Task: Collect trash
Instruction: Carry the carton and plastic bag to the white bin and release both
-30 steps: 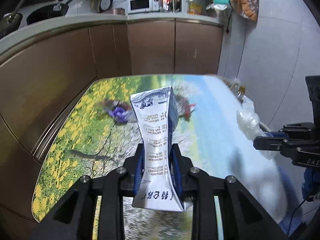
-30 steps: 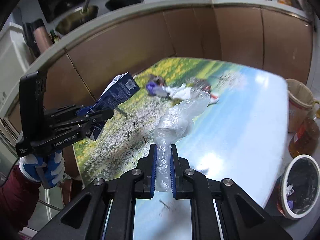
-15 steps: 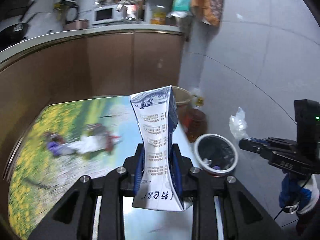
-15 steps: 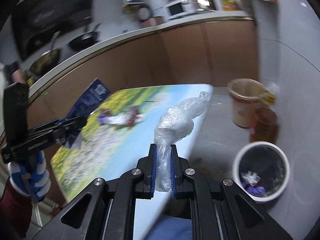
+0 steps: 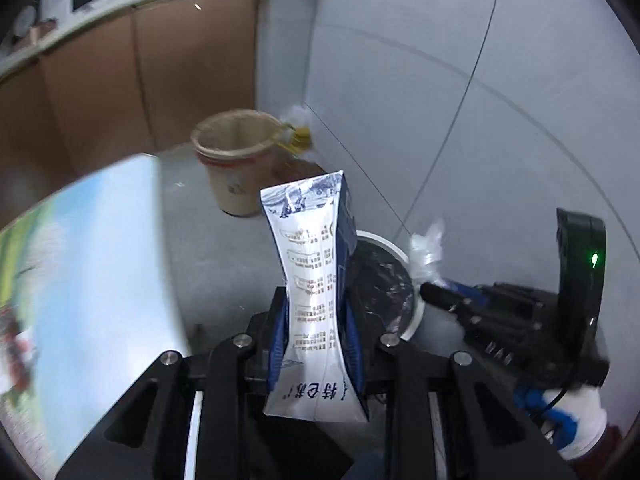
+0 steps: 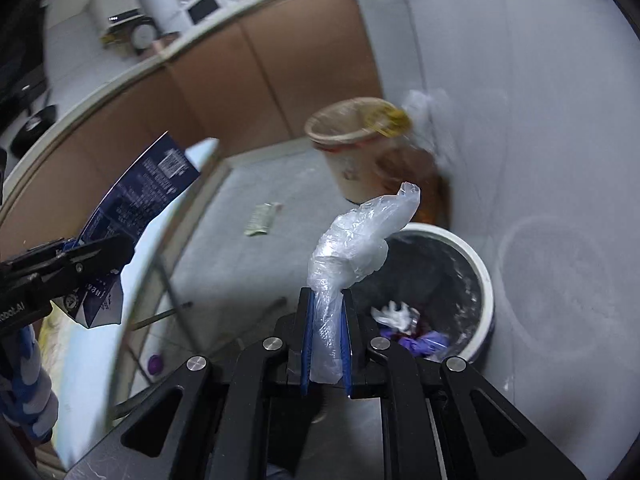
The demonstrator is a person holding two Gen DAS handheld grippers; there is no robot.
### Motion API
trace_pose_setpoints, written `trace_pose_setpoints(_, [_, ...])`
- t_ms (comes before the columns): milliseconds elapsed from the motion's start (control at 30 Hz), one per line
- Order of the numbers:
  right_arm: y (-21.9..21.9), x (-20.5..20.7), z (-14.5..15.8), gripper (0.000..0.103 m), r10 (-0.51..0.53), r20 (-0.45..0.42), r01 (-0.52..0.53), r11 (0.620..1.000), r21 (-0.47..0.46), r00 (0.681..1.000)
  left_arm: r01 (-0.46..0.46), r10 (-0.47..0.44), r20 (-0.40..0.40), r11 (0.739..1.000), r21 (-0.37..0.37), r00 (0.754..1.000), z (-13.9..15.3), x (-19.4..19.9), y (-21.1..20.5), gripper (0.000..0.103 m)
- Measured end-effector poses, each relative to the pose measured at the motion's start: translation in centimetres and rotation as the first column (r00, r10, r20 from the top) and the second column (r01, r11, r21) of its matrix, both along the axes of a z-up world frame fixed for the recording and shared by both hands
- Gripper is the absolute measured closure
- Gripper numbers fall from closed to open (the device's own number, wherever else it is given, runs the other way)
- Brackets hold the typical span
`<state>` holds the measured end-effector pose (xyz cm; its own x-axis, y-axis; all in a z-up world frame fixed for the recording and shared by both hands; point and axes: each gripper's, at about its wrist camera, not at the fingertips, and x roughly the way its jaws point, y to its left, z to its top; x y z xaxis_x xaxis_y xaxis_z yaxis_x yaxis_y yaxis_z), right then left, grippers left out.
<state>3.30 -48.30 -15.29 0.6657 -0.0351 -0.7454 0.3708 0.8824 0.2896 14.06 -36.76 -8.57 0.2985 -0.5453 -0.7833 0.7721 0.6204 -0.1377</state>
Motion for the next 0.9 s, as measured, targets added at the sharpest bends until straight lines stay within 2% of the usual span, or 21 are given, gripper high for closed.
trace_pose_setpoints(133, [-2.5,1.2,-3.0,0.091,-0.032,-0.055,0.033,0.999,0.017,0.998,0.04,-0.037,-0.075,0.998,0.039,0.996,-3.5,1.5,-5.0,0.078])
trace_pose_setpoints(300, [-4.1,2.4,-5.8,0.088,-0.06,-0.099,0.064,0.997,0.035,0.993,0.043,-0.036,-0.133,0.998,0.05,0.99,-7.0,3.1,-8.6,0.076])
trace_pose_setpoints(367, [-4.7,2.8,-6.8,0.087,-0.073,-0.116,0.077,0.996,0.035,0.991,0.04,-0.034,-0.168,0.999,0.033,0.985,-7.8,3.8,-9.4,0.07])
trace_pose_setpoints(400, [-5.0,2.8,-7.2,0.085,-0.078,-0.122,0.082,0.996,0.031,0.989,0.037,-0.032,-0.189,0.999,0.023,0.981,-8.2,4.2,-9.6,0.062])
trace_pose_setpoints(433, [-5.3,3.0,-7.6,0.079,-0.085,-0.131,0.09,0.996,0.029,0.988,0.025,-0.022,-0.201,1.0,0.014,0.979,-8.5,4.4,-9.8,0.059])
trace_pose_setpoints(500, [-5.7,3.1,-8.1,0.071,-0.107,-0.146,0.111,0.994,0.017,0.983,0.015,-0.014,-0.213,1.0,-0.001,0.977,-8.6,4.7,-10.1,0.059])
trace_pose_setpoints(600, [-5.8,2.7,-8.2,0.066,-0.117,-0.144,0.121,0.993,0.02,0.983,0.001,-0.007,-0.208,1.0,-0.027,0.978,-8.0,4.6,-9.4,0.059])
trace_pose_setpoints(733, [-5.6,2.3,-7.6,0.064,-0.126,-0.133,0.129,0.992,0.016,0.983,-0.037,0.025,-0.176,0.997,-0.063,0.984,-6.5,4.1,-8.0,0.059])
trace_pose_setpoints(900, [-4.0,1.5,-4.3,0.06,-0.111,-0.074,0.112,0.994,-0.001,0.991,-0.078,0.064,-0.112,0.989,-0.125,0.992,-3.2,2.8,-4.8,0.059])
